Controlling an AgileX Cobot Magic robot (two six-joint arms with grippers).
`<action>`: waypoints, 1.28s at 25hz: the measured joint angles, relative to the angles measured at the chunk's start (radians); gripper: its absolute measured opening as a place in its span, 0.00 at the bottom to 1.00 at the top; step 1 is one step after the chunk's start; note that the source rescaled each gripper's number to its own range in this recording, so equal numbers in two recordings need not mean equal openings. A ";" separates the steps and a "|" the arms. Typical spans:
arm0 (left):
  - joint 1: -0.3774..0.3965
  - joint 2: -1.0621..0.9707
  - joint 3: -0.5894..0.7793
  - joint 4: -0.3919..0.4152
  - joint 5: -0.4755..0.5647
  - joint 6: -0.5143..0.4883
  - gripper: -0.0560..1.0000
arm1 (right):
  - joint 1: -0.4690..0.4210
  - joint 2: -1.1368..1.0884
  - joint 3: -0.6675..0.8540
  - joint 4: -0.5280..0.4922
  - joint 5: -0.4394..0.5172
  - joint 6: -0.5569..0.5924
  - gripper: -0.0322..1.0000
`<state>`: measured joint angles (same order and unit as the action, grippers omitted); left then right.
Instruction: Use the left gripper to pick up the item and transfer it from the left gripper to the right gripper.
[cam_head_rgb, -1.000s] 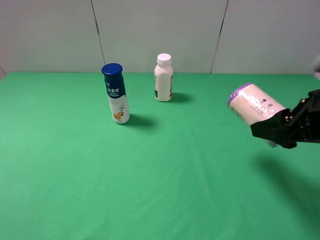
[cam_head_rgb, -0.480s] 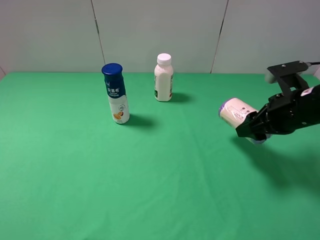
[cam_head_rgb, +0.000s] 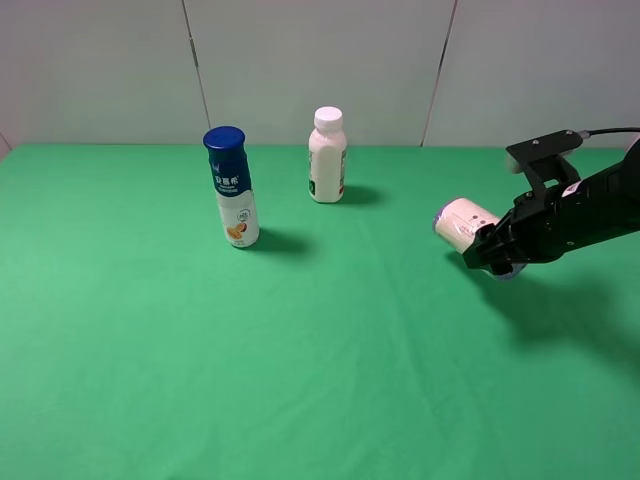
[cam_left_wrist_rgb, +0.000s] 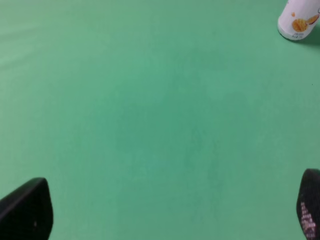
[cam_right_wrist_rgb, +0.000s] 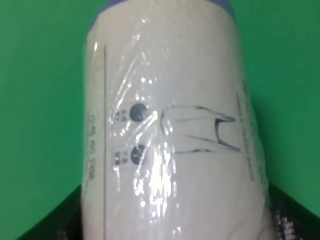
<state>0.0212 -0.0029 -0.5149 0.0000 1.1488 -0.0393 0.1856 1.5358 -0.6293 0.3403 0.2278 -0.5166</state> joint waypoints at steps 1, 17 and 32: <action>0.000 0.000 0.000 0.000 0.000 0.000 0.95 | 0.000 0.005 0.000 0.000 -0.004 0.000 0.03; 0.000 0.000 0.000 0.000 0.000 0.000 0.95 | 0.000 0.009 -0.002 -0.003 -0.006 0.025 0.90; 0.000 0.000 0.000 0.000 -0.001 0.000 0.95 | 0.000 0.007 -0.002 -0.003 -0.005 0.030 1.00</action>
<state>0.0212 -0.0029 -0.5149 0.0000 1.1479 -0.0393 0.1856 1.5426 -0.6312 0.3372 0.2227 -0.4867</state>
